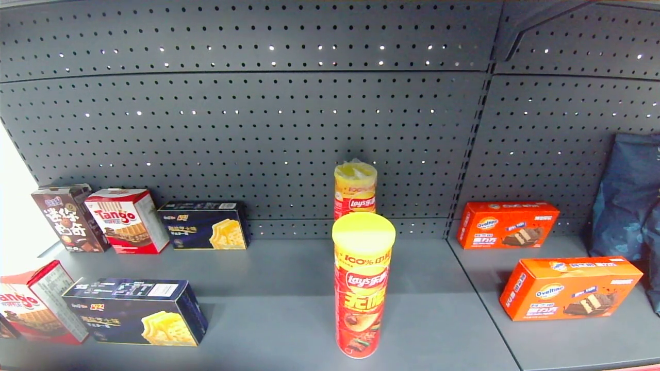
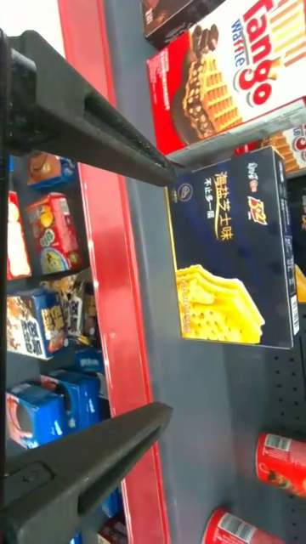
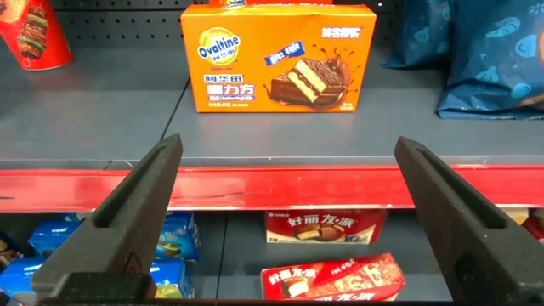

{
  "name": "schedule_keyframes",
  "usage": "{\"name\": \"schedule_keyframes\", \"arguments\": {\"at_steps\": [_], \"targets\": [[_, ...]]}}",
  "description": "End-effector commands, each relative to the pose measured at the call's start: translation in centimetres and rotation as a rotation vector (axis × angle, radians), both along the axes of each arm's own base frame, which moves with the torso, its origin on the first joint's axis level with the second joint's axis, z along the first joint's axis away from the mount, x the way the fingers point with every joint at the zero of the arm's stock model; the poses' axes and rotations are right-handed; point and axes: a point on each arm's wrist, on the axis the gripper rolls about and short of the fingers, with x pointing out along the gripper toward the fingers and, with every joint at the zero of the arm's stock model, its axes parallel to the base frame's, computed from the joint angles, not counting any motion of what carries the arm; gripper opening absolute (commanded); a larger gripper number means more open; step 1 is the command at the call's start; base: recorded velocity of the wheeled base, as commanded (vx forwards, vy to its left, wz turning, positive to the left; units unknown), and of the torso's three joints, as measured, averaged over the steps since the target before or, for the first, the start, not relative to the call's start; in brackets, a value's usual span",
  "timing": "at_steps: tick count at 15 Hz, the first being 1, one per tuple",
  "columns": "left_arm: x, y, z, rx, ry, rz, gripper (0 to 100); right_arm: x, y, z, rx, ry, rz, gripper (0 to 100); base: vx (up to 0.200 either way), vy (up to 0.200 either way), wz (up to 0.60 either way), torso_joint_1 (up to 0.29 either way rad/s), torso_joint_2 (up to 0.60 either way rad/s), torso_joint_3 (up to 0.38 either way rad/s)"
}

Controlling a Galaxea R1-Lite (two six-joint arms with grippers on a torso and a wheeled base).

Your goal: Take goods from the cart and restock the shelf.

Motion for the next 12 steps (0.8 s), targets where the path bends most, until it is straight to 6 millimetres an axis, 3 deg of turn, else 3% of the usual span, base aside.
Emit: {"name": "schedule_keyframes", "arguments": {"at_steps": [1,9,12], "targets": [[0.00,0.00,-0.06,0.006,0.000,0.002,100,0.01,0.00,0.00,0.000,0.002,0.000,100,0.000,0.000,0.00,0.000,0.00,0.000],[0.00,0.05,-0.06,-0.001,0.001,0.021,100,0.01,0.01,0.00,-0.002,0.002,0.005,100,0.000,0.000,0.00,0.000,0.00,0.000],[-0.01,0.05,-0.01,-0.026,0.000,0.022,100,0.01,0.01,0.00,-0.002,0.002,0.005,100,-0.133,0.000,0.00,0.002,0.00,0.002]]}}
